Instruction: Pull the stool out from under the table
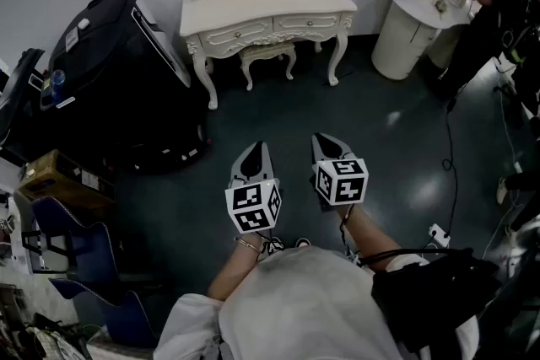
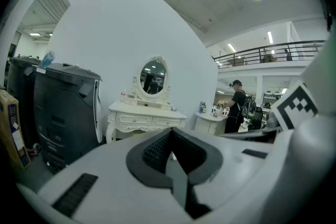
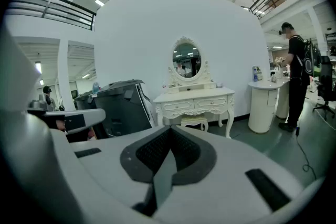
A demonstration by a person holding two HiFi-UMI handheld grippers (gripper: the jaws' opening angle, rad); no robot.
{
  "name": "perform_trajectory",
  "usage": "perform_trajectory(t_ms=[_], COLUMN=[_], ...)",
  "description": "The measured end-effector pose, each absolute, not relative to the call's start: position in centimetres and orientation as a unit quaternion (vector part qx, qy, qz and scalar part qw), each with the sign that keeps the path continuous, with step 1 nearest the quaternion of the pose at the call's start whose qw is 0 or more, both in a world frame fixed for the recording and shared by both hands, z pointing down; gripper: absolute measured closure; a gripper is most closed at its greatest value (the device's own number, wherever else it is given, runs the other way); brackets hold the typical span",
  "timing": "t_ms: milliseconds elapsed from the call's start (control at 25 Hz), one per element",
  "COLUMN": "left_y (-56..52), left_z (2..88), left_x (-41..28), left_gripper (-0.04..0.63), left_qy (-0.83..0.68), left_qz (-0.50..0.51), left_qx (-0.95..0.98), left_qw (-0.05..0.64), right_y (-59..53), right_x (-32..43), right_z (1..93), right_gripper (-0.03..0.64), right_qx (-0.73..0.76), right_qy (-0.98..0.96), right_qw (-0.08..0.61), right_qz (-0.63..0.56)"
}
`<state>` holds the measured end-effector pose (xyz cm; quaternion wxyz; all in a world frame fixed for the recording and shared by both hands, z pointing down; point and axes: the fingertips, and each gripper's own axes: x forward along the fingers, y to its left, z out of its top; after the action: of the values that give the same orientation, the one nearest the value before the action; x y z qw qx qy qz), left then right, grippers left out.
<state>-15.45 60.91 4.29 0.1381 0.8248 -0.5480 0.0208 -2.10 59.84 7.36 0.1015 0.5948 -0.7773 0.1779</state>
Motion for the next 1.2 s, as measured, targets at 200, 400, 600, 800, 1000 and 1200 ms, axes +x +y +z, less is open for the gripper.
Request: perform_trajectory(t_ms=[200,400,600,800,1000,1200], left_y=[60.3,59.2,57.6,56.3,55.3,53.8], left_z=[4.5,4.8,4.7,5.4,6.6,7.5], left_x=[-16.6,-18.0,-19.3,-20.3,-20.6,-20.5], left_gripper=[0.588,0.589,0.589,0.589,0.588,0.589], left_qy=[-0.547,-0.547,-0.541,-0.538,-0.534,-0.534], left_qz=[0.026,0.029,0.027,0.019,0.031,0.036], left_qx=[0.825,0.826,0.83,0.831,0.831,0.83], left_qw=[0.137,0.134,0.134,0.14,0.152,0.158], right_y=[59.3,58.3,56.8,56.4,56.2,54.7], right_x=[-3.2,-4.0,-4.6,-4.8,-3.8,-3.2], right_z=[7.5,7.7,7.6,8.9,10.3,11.0], right_gripper=[0.618,0.618,0.618,0.618,0.618,0.618], right_qx=[0.594,0.602,0.618,0.629,0.643,0.648], right_qy=[-0.777,-0.771,-0.758,-0.747,-0.729,-0.723], right_qw=[0.106,0.1,0.087,0.093,0.1,0.099], right_qz=[0.178,0.181,0.189,0.195,0.215,0.221])
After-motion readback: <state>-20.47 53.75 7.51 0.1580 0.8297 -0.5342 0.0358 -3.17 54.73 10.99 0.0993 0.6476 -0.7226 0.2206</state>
